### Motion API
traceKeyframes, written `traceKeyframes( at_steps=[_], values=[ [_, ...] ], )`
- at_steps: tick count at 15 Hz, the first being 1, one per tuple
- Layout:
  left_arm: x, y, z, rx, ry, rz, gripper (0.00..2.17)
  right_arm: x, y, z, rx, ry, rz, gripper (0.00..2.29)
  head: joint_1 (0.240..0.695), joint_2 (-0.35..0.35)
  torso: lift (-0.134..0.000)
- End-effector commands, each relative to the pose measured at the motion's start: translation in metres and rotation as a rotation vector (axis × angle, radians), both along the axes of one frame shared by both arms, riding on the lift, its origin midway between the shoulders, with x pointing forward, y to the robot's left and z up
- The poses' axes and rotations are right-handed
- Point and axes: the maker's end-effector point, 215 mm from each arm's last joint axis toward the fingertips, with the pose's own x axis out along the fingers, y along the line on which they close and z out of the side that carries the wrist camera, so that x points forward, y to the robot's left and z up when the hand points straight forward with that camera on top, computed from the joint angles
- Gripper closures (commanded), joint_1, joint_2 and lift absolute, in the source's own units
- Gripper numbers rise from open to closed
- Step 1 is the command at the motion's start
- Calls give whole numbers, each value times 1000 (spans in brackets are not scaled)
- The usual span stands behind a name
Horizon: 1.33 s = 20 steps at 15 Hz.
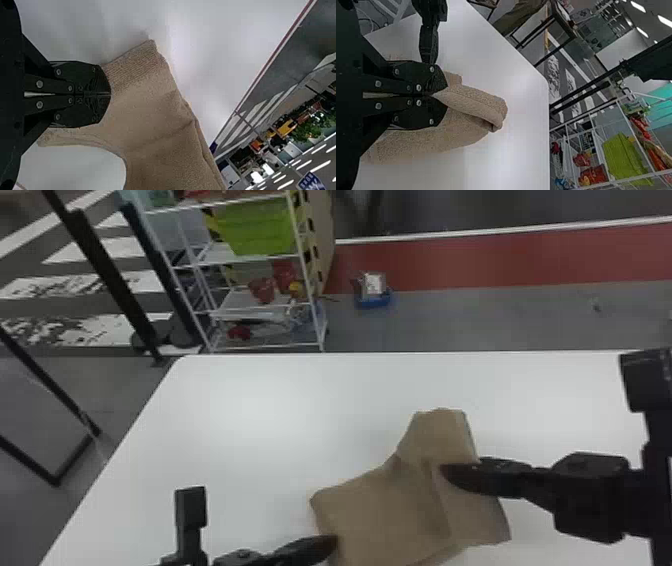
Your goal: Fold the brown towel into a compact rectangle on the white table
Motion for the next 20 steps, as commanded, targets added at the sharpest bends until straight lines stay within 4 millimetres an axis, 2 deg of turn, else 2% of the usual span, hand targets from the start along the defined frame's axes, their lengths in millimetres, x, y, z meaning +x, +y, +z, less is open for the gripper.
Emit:
traceKeyframes(
  at_steps=[1,4,7,9,12,16,20],
  values=[
    [1,-1,-4,-3,4,1,1912,-4,10,2,8,-1,18,1652,695,224,-124],
    [2,2,-6,5,4,5,1912,-7,23,6,15,-10,38,1649,695,241,-124],
    [4,2,-8,3,3,9,1912,-12,50,7,7,-19,79,1649,695,272,-124],
    [6,3,-9,1,0,9,1912,-20,75,-3,-13,-2,120,1652,695,296,-124],
    [9,8,-7,5,-15,13,1912,-29,103,-37,-78,55,161,1652,695,350,-124],
    [8,18,-5,4,-19,28,1912,-25,112,-54,-129,71,164,1649,695,350,-124],
    [8,18,-4,0,-22,27,1912,-23,120,-69,-169,89,170,1649,695,350,-124]
  ],
)
